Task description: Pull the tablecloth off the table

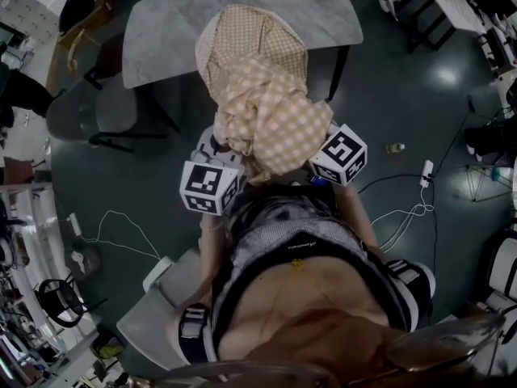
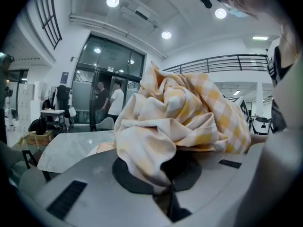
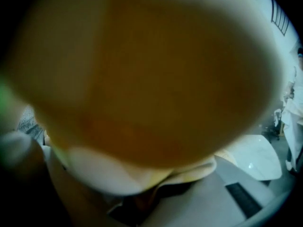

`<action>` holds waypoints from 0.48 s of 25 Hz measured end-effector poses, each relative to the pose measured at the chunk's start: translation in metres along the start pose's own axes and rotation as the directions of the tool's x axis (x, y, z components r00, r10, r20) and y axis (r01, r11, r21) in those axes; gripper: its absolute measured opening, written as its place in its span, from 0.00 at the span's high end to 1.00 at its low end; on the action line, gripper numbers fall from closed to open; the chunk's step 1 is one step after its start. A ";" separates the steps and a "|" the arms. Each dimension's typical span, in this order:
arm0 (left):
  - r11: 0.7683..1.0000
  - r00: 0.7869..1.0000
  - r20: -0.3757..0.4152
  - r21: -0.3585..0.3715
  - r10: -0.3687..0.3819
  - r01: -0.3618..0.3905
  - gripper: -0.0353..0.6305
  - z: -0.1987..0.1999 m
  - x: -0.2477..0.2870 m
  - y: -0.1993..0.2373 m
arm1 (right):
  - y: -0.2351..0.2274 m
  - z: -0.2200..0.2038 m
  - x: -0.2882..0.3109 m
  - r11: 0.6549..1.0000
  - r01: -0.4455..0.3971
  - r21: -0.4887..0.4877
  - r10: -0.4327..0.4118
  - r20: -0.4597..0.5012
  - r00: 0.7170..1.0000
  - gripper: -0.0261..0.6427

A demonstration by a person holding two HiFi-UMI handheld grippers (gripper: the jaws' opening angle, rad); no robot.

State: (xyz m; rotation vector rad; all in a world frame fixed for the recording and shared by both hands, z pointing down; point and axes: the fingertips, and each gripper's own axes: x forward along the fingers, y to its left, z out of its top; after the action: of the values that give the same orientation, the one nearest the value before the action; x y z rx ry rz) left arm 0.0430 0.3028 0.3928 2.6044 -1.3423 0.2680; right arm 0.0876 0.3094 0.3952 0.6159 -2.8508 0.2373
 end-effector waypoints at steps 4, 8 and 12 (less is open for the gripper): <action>1.000 1.000 0.004 0.001 0.016 -0.016 0.92 -0.004 0.000 -0.046 | 0.008 -0.009 -0.045 0.999 -0.001 -0.039 0.001 -0.005 1.000 0.75; 0.999 0.999 -0.001 0.001 0.037 -0.037 0.92 -0.009 -0.010 -0.084 | 0.024 -0.017 -0.080 0.999 -0.007 -0.054 0.007 -0.004 1.000 0.75; 0.998 0.998 -0.008 -0.007 0.058 -0.058 0.92 -0.016 -0.022 -0.117 | 0.041 -0.028 -0.107 0.999 -0.028 -0.043 0.028 -0.013 1.000 0.75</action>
State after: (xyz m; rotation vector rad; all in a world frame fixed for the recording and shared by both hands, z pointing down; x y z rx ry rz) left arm 0.1251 0.3910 0.3919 2.5590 -1.4159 0.2813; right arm 0.1709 0.3932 0.3917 0.5647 -2.8465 0.1823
